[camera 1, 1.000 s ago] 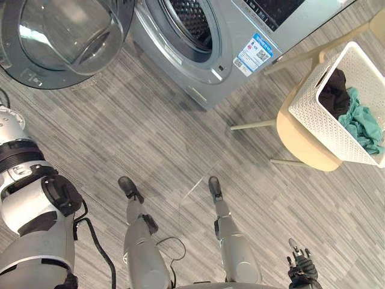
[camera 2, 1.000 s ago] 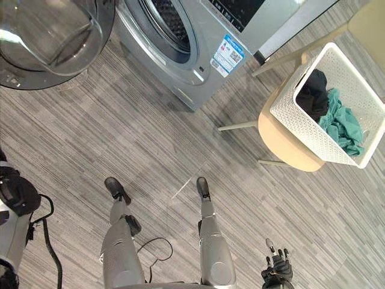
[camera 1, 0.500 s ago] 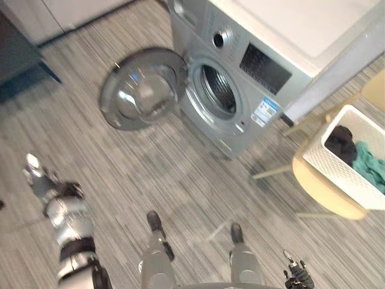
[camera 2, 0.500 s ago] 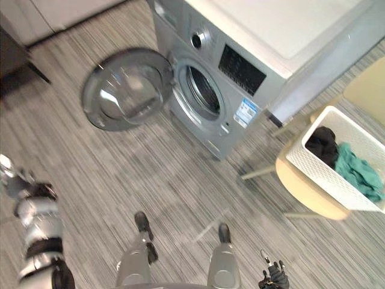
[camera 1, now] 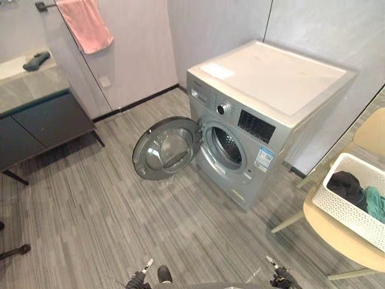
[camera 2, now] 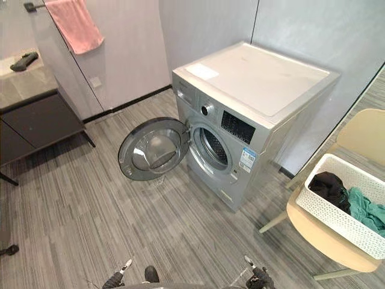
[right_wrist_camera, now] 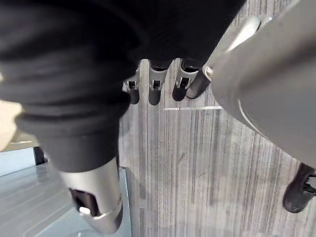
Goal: Pick up the laundry basket with both hands and put the clothes into the washing machine.
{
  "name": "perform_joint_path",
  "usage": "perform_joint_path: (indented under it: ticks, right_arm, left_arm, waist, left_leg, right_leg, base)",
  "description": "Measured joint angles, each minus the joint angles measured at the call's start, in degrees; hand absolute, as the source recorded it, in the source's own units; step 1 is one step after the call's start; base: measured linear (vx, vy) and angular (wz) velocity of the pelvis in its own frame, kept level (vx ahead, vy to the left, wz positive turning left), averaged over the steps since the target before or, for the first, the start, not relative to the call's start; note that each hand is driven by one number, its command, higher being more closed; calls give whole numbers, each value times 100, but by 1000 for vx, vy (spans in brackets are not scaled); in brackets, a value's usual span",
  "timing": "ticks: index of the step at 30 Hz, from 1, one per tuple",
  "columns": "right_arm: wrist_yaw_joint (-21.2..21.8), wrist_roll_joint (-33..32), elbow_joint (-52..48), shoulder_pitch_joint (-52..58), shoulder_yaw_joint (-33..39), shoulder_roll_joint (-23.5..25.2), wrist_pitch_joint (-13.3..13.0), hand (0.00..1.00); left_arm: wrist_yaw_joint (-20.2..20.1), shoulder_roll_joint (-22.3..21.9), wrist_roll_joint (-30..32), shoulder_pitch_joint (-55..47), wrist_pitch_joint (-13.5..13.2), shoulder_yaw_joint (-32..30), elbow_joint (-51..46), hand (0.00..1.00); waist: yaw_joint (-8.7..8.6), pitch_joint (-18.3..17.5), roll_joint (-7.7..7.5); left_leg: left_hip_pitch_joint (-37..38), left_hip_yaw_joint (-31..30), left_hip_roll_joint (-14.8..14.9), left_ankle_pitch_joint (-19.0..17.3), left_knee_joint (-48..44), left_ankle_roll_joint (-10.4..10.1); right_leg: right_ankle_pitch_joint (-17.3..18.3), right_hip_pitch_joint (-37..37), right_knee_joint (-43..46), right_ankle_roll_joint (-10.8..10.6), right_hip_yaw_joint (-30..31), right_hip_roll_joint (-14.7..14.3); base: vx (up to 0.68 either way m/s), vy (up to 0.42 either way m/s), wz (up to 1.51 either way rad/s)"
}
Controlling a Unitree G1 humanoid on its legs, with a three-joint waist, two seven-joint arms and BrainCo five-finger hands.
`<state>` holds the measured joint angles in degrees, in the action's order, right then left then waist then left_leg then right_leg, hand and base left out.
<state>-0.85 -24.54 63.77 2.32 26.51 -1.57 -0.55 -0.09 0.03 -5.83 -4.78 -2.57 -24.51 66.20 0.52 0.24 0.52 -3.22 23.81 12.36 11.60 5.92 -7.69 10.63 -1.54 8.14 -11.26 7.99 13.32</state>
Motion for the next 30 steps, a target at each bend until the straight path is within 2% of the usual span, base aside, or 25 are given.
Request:
perform_joint_path:
  ticks: [5,7,8,9,11,12,13,14,15,17,19,20,21,22,24,25,26,27,28,29,30]
  right_arm:
    - [76,363,193,-63,-432,-12,0,0]
    - [72,336,209,-53,-415,11,-21,0]
    - [64,279,207,-47,-390,11,-26,0]
    - [26,207,190,-18,-344,1,-30,0]
    - [-30,137,71,6,-320,-5,-34,0]
    - [-34,81,-9,0,-326,-10,-49,0]
    - [-44,53,-42,-17,-321,-13,-71,0]
    - [-69,62,-67,53,-270,-14,-61,0]
    - [-93,74,-69,114,-242,-16,-55,0]
    - [-172,161,-58,344,-164,-102,-18,0]
    - [-201,221,-29,562,-90,-192,21,0]
    - [-214,223,20,613,23,-228,78,0]
    - [-237,229,89,647,304,-263,114,0]
    - [-239,240,111,650,399,-284,114,0]
    - [-235,255,170,642,647,-342,121,0]
    - [-229,259,170,644,670,-337,129,0]
    - [-228,258,176,626,661,-328,139,0]
    - [-228,247,256,554,583,-360,128,0]
    - [-234,238,236,409,405,-382,94,0]
    - [-237,237,210,362,272,-382,90,0]
    - [-233,237,137,326,18,-385,84,0]
  left_arm:
    - [35,313,99,165,21,956,133,0]
    - [66,388,141,224,21,1435,133,0]
    - [79,411,172,251,21,1550,133,0]
    - [133,420,202,327,18,1696,134,0]
    - [165,342,208,409,-17,1773,128,0]
    - [164,307,215,458,-23,1781,132,0]
    - [163,302,218,503,-25,1779,128,0]
    - [152,298,301,569,-12,1770,126,0]
    - [151,307,410,596,-8,1769,125,0]
    - [148,297,508,610,-9,1813,97,0]
    - [162,333,512,653,-11,1818,52,0]
    - [164,352,505,731,-8,1818,54,0]
    - [163,361,496,777,-8,1814,31,0]
    - [160,358,498,768,-9,1812,13,0]
    - [158,358,496,754,-9,1755,2,0]
    - [164,367,476,727,-8,1707,-34,0]
    - [165,367,405,688,-11,1675,-74,0]
    - [172,367,242,610,-13,1512,-111,0]
    - [182,357,148,509,-10,1386,-154,0]
    - [186,354,131,472,-10,1302,-166,0]
    - [208,347,128,428,-10,1231,-167,0]
  waist:
    - [-175,-13,-114]
    - [-310,17,-261]
    - [-331,30,-284]
    - [-361,28,-306]
    - [-431,47,-228]
    - [-426,126,-54]
    - [-469,228,-6]
    - [-544,339,29]
    - [-593,393,-34]
    - [-635,409,-16]
    - [-642,415,9]
    - [-655,431,44]
    - [-701,493,161]
    - [-745,515,227]
    - [-781,530,399]
    - [-788,518,458]
    - [-764,525,427]
    - [-755,515,430]
    - [-755,526,417]
    - [-754,532,392]
    - [-739,571,338]
  left_leg:
    - [145,-16,-36,-75,-1,-97]
    - [332,66,-89,-253,-32,-155]
    - [412,187,-92,-300,-25,-189]
    - [543,454,-89,-399,-15,-210]
    - [693,785,25,-597,-40,-283]
    - [799,1078,208,-651,-46,-315]
    - [934,1393,303,-664,-47,-326]
    - [1159,1826,315,-671,-55,-334]
    - [1318,2043,296,-716,-136,-373]
    - [1556,2358,297,-889,-322,-438]
    - [1622,2451,286,-1057,-498,-489]
    - [1644,2460,303,-1074,-526,-504]
    - [1717,2404,371,-1099,-584,-540]
    - [1721,2375,418,-1105,-613,-550]
    - [1714,2342,692,-1192,-853,-655]
    - [1732,2328,898,-1242,-1154,-720]
    - [1736,2311,994,-1236,-1375,-715]
    - [1699,2211,1331,-1219,-2014,-687]
    - [1549,1996,1713,-1110,-2747,-380]
    - [1436,1833,1888,-1030,-3128,105]
    - [1237,1499,2105,-708,-3698,843]
  right_leg:
    - [-44,63,-54,-24,129,6]
    - [-94,16,-80,42,427,12]
    - [-128,3,-111,56,562,9]
    - [-215,-97,-130,146,828,-21]
    - [-630,-426,-96,391,976,-257]
    - [-1043,-656,-35,700,730,-538]
    - [-1261,-740,-26,894,204,-630]
    - [-1351,-799,-15,1023,-668,-598]
    - [-1344,-781,18,1012,-986,-542]
    - [-1289,-825,137,931,-972,-548]
    - [-1096,-874,239,648,-981,-479]
    - [-1074,-862,255,556,-1007,-477]
    - [-1018,-769,256,481,-1109,-516]
    - [-993,-749,262,473,-1142,-537]
    - [-739,-788,566,556,-1209,-657]
    - [-433,-864,871,608,-1259,-735]
    - [-296,-894,1056,623,-1266,-766]
    - [-114,-858,1302,721,-1217,-885]
    - [-49,-785,1444,841,-1149,-1056]
    - [-1,-749,1487,911,-1106,-1139]
    - [63,-649,1510,1028,-1026,-1269]
  base:
    - [41,-16,-17]
    - [49,6,-61]
    - [47,12,-110]
    - [38,10,-146]
    - [41,5,-181]
    - [46,2,-186]
    - [75,-22,-222]
    - [50,-34,-170]
    - [40,-48,-146]
    - [-9,-40,-106]
    - [-9,-32,-57]
    - [0,0,0]
    - [39,-9,10]
    - [57,-10,18]
    - [76,-24,7]
    - [83,-66,-3]
    - [95,-99,-20]
    - [151,-253,-41]
    - [131,-211,-47]
    - [145,-307,-50]
    - [116,-281,-67]
